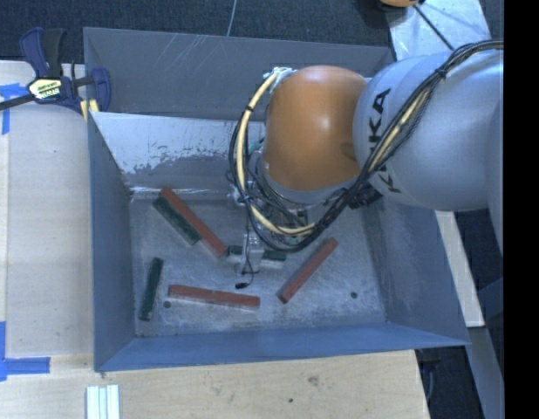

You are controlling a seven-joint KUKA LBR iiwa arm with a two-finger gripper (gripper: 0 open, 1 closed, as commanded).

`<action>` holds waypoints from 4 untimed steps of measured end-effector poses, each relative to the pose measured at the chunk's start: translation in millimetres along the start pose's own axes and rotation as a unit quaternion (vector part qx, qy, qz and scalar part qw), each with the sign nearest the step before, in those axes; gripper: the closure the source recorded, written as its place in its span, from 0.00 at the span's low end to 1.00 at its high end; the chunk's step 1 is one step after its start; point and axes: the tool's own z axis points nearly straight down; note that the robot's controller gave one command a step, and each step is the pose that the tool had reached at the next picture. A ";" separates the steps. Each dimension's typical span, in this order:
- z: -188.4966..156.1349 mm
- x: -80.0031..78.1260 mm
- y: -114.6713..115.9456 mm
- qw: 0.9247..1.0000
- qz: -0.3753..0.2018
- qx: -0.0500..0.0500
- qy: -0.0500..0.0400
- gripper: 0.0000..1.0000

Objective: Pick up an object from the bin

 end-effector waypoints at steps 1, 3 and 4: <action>56.5 16.8 13.6 0.999 0.036 0.000 -0.002 0.00; 63.3 35.1 34.6 0.993 0.120 0.000 0.000 0.00; 88.8 34.2 43.4 0.996 0.087 0.000 0.000 0.00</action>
Offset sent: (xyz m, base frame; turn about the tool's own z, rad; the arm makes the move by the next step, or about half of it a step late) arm -0.0333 0.0347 -0.0595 0.0580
